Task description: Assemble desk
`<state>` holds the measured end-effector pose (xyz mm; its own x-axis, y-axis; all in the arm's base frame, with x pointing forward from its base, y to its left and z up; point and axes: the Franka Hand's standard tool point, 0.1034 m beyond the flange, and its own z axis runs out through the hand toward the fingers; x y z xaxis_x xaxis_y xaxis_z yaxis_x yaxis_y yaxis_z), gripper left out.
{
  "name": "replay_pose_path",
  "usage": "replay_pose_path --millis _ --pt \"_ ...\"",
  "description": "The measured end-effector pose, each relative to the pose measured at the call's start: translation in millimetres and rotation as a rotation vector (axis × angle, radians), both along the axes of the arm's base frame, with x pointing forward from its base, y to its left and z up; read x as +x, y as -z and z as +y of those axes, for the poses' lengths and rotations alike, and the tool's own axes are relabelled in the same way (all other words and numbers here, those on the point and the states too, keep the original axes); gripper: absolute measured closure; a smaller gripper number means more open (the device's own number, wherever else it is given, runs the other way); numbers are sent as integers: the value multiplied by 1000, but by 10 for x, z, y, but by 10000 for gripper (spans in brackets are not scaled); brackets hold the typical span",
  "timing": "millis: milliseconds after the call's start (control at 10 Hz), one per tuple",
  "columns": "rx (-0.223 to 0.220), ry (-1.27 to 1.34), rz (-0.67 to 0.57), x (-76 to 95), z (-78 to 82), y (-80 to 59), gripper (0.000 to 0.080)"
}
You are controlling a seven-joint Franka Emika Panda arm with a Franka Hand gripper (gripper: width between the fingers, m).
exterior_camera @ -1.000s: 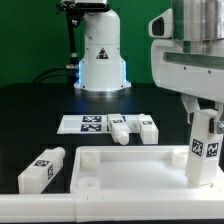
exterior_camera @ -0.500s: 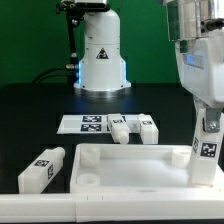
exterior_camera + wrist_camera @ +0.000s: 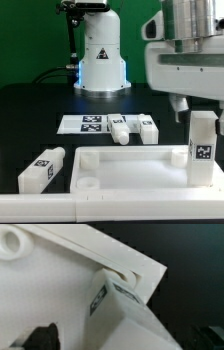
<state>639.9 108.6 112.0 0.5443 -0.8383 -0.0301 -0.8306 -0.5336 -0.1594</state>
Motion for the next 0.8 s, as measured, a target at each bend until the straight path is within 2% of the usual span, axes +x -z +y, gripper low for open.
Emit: replay_pose_path --millis 200,400,500,600,700,800 --pt "-21 -158 -17 -1 -9 5 150" --pt "-96 -562 -49 22 -34 5 150" --pt "-107 -726 -46 42 -7 2 150" --pt "-102 -691 -51 61 0 2 150" --pt "-101 -679 -48 56 -2 10 237" --pt "-100 -673 -47 56 -2 10 372"
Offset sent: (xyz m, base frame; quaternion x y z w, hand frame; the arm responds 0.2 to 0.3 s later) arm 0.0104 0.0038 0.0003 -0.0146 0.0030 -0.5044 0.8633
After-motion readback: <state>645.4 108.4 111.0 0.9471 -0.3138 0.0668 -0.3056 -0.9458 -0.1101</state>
